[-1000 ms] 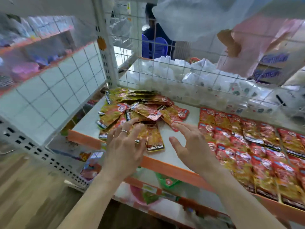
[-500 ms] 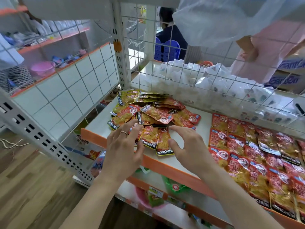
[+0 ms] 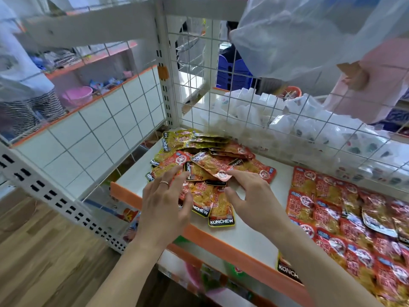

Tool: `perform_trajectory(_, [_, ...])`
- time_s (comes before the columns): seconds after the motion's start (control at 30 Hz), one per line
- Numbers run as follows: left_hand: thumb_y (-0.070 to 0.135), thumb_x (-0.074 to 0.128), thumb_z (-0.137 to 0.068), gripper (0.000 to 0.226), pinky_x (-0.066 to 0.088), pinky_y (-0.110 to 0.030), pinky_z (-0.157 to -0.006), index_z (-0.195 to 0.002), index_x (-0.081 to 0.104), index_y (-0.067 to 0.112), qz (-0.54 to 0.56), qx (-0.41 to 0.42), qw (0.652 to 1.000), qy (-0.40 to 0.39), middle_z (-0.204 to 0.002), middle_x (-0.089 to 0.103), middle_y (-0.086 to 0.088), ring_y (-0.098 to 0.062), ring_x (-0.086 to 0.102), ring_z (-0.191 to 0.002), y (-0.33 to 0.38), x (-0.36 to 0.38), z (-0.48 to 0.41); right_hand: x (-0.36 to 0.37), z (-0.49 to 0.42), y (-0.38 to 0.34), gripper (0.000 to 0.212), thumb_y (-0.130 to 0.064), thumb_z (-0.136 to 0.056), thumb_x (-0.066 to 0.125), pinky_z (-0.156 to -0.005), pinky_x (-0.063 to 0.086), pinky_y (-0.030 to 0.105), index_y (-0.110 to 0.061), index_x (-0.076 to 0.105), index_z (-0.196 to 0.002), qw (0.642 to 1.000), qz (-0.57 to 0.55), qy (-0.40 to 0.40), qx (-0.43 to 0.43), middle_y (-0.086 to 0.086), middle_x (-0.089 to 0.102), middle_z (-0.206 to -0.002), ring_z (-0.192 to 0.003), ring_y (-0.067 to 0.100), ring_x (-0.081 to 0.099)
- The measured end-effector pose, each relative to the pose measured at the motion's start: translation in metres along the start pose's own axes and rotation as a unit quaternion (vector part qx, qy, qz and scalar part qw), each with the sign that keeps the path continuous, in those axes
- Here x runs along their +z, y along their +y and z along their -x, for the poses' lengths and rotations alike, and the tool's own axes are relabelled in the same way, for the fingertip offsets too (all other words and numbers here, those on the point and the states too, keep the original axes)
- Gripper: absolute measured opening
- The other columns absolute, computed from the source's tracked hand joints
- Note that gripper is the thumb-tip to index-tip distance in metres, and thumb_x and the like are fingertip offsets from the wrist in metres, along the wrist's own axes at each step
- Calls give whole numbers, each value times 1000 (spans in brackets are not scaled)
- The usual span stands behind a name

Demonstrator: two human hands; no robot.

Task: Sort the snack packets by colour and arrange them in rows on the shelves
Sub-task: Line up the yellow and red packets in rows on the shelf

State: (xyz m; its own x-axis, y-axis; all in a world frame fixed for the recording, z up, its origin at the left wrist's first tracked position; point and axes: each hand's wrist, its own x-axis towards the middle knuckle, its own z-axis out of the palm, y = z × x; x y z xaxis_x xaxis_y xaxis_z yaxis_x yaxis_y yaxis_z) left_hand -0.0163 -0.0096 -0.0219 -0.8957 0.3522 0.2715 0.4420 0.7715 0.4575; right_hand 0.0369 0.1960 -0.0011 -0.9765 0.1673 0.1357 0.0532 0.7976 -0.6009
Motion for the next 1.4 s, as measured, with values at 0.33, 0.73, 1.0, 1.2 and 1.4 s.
perform_trajectory(0.33, [33,59,-94,45,26,-39,-112,-137,52,25,-5,13,1000,-23,-150,45,7,-16,40,-138,-35,8,-42,23,-32,-5,49,-32,-96,61,-114,33,33,-21,50,-143,998,23,-24,46,-5,56,-140,-135,14,43])
perform_trajectory(0.73, [32,56,-96,48,30,-49,-111,-143,49,21,-25,8,995,-97,-150,46,-3,-27,40,-138,-79,23,-164,52,-78,-21,58,-44,-99,52,-116,26,38,-24,37,-150,969,83,-9,232,-1,43,-150,-138,24,31])
perform_trajectory(1.0, [41,46,-100,54,32,-46,-108,-150,38,20,-100,-32,978,-178,-142,52,-15,-32,41,-136,-96,46,-208,60,-85,-19,66,-38,-92,65,-119,25,38,-25,36,-150,966,86,13,242,-2,43,-147,-137,21,28])
perform_trajectory(1.2, [44,57,-95,55,36,-49,-105,-144,49,22,-92,-9,986,-139,-143,52,-9,-32,44,-132,-102,48,-210,62,-86,-21,72,-37,-88,69,-116,29,41,-24,36,-150,959,94,23,267,1,45,-141,-133,22,29])
perform_trajectory(1.4, [25,74,-87,52,42,-49,-100,-135,57,16,79,-79,989,-97,-125,61,-19,-39,53,-120,-100,41,-211,63,-80,-23,66,-42,-90,63,-114,29,36,-25,39,-149,954,82,58,282,-2,43,-142,-132,19,29])
